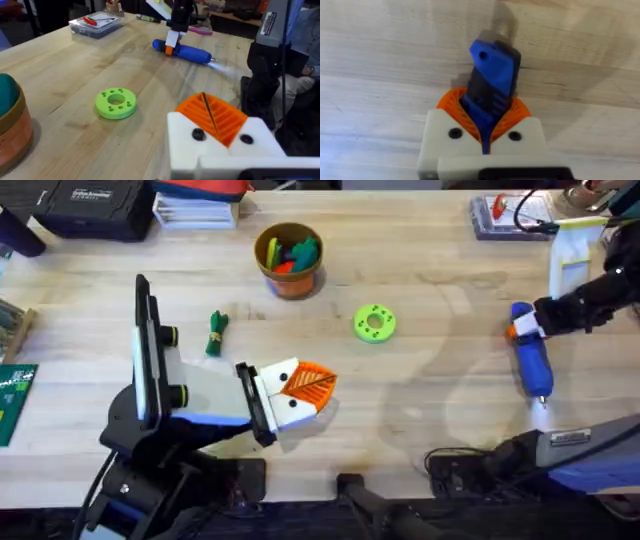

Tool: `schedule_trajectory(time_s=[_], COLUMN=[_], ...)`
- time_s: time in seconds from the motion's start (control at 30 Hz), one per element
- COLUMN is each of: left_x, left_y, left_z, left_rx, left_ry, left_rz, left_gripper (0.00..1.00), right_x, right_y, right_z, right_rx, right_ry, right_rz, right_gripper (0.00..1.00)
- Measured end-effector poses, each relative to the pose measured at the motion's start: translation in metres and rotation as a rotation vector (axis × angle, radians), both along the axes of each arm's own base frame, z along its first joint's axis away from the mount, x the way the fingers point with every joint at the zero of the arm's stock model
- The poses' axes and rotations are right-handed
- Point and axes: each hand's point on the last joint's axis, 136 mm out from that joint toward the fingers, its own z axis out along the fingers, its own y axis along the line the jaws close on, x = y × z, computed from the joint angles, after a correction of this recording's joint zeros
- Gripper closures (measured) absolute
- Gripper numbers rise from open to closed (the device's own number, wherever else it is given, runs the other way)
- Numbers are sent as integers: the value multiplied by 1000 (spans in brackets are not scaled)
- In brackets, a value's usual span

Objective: Pick up the gripper from the table and insert it into the empty holder that is missing its gripper. Then pick up a screw, insert it into the mounting hole, and use the screwdriver to tighten it. Finally, clean up the table by picking up the vegetable and placing it into the bucket.

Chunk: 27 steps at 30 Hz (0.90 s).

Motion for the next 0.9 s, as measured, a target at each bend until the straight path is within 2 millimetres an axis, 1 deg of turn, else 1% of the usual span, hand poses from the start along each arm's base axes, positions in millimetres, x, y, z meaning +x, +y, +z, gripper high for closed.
schedule_trajectory(time_s=[0.13,0.23,0.4,0.57,0.63,0.73,0.9], left_x=[0,0,0,0,0,1,1], left_y=[0,0,0,0,0,0,0], left_z=[0,0,0,0,0,0,0], left_rx=[0,0,0,0,0,0,0], left_ry=[0,0,0,0,0,0,0], left_rz=[0,0,0,1,2,3,3], left_gripper=[997,997,997,997,997,997,997], right_x=[0,4,15,20,23,27,21], right_y=[1,0,2,5,10,22,47], right_z=[2,10,42,72,89,126,187], right_rx=[1,-8,-28,-62,-83,-120,-170], right_ry=[-6,-39,-159,-254,-305,-423,-621], right_rz=[0,-4,-25,-40,-38,-28,8], right_gripper=[977,977,977,977,977,977,977])
